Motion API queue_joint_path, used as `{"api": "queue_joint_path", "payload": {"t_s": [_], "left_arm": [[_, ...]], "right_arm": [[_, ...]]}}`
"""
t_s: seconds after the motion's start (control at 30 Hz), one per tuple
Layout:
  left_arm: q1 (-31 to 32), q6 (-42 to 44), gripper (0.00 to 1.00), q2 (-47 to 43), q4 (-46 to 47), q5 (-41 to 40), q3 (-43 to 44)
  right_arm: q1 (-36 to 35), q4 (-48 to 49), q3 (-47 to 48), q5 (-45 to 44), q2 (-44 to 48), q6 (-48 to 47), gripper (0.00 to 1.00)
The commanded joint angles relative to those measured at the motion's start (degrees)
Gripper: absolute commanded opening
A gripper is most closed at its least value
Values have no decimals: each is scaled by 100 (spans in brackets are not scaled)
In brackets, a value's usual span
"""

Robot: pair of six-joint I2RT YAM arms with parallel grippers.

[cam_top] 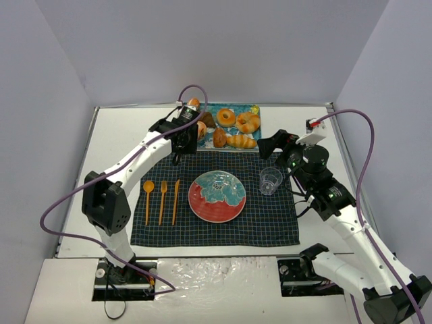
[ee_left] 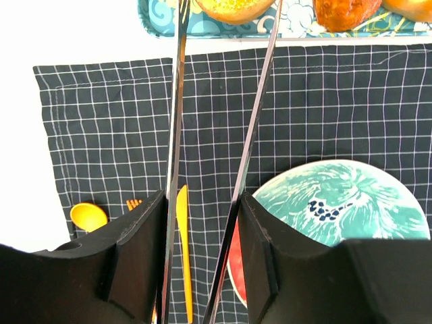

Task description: Place the bread

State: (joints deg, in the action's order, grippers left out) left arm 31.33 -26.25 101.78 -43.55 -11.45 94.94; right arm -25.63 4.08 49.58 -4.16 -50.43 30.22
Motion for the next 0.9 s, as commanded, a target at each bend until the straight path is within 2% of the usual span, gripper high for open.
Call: {"api": "queue_joint_path", "payload": {"t_s": [0.0, 0.23, 0.4, 0.6, 0.87], "left_arm": [[99, 70, 22, -658, 4, -163, 267], [289, 76, 22, -1103, -146, -67, -4], [676, -20, 22, -1586, -239, 28, -537], [1481, -382, 22, -2151, -253, -102, -1293], [2478, -887, 22, -2580, -340, -466, -1893]], "right_arm": [[-39, 438, 60, -137, -48, 50, 100], [-39, 454, 87, -173, -73, 10, 100], [-39, 445, 148, -205, -116, -19, 100], [-46, 452, 238, -262, -162, -70, 100], [-49, 444, 254, -308, -166, -76, 100]]}}
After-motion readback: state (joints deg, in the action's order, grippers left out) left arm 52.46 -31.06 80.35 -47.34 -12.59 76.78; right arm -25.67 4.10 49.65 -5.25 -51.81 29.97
